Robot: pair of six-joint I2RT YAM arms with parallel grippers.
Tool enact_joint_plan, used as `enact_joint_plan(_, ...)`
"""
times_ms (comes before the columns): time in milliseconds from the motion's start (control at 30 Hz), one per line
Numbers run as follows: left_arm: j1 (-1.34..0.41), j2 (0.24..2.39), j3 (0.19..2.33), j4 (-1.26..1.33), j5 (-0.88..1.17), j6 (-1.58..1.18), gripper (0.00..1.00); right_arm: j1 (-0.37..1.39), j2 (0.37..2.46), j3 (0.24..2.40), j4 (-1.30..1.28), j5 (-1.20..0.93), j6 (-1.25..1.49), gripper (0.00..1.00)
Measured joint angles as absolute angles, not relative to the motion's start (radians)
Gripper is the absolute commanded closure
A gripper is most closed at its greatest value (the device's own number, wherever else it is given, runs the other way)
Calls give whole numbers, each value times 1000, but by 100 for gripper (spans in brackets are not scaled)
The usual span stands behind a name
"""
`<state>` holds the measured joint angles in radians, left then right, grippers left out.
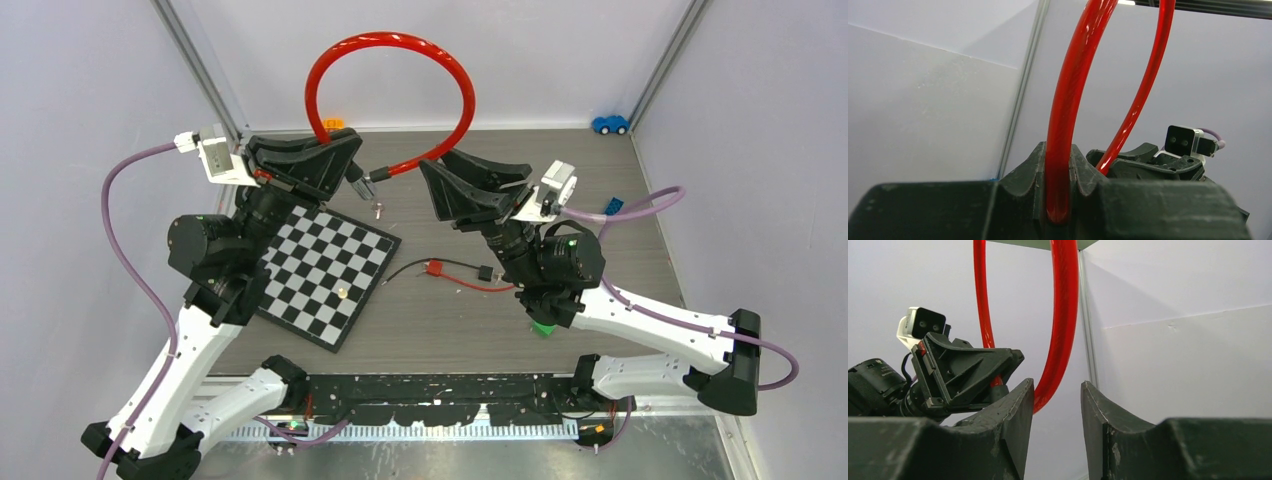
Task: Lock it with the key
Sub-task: Lock the lock.
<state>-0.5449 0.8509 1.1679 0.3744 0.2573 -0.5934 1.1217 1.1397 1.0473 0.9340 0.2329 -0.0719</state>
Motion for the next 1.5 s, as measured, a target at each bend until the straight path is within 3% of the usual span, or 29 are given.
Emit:
enact_joint_plan(167, -545, 850, 1168, 374, 258, -594, 100, 1122, 1142, 1052, 933, 207, -32, 61)
enact_joint_plan(267, -545, 850, 1168, 374, 258, -594, 100, 1122, 1150, 1063, 934, 189, -10, 73)
enact_joint_plan(400, -545, 850, 1167, 374, 255, -593, 100, 1122, 1164, 1072, 936, 173, 18, 99)
enact_joint_plan(1500, -534, 844, 1166, 376, 207, -592, 100, 1110, 1276, 1088, 1071, 182, 128, 99)
